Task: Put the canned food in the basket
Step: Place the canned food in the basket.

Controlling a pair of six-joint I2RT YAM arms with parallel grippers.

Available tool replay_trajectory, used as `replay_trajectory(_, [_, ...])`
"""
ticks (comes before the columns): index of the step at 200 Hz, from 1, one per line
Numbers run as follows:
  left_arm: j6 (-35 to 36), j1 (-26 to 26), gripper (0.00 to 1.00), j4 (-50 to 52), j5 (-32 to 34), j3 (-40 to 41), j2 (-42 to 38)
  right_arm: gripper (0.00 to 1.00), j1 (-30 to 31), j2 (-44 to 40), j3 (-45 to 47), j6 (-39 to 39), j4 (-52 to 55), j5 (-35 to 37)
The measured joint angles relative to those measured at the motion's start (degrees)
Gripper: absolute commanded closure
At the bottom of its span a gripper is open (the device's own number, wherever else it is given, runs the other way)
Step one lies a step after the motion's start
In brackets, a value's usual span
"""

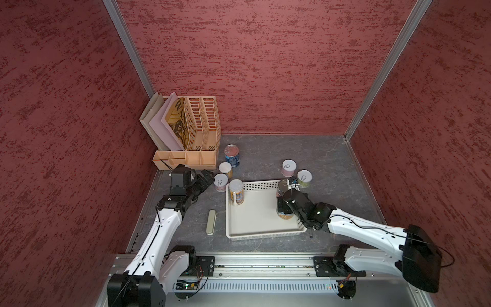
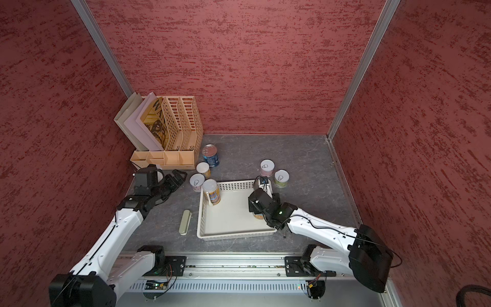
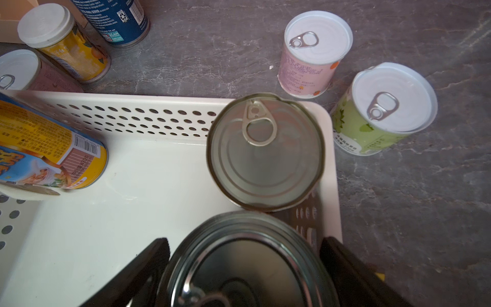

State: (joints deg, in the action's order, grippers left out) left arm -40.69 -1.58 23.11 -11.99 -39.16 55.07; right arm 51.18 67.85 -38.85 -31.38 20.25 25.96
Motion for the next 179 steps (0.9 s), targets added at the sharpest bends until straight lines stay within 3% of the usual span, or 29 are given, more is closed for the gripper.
replay_trajectory(68, [0.04, 0.02, 0.00, -0.02, -0.20, 0.00, 0.00, 0.02, -0.02, -3.08, -0.50, 3.30, 1.14, -0.17])
replay_trajectory(130, [0.68, -0.11, 0.00, -0.02, 0.37, -0.26, -2.91, 0.02, -0.04, -6.69, -15.19, 6.19, 3.10, -0.74])
replay_trajectory(179, [1.60, -2.56, 0.00, -0.59, 0.66, -4.61, 1.18, 0.02, -0.04, -14.03, -12.20, 5.42, 1.40, -3.45])
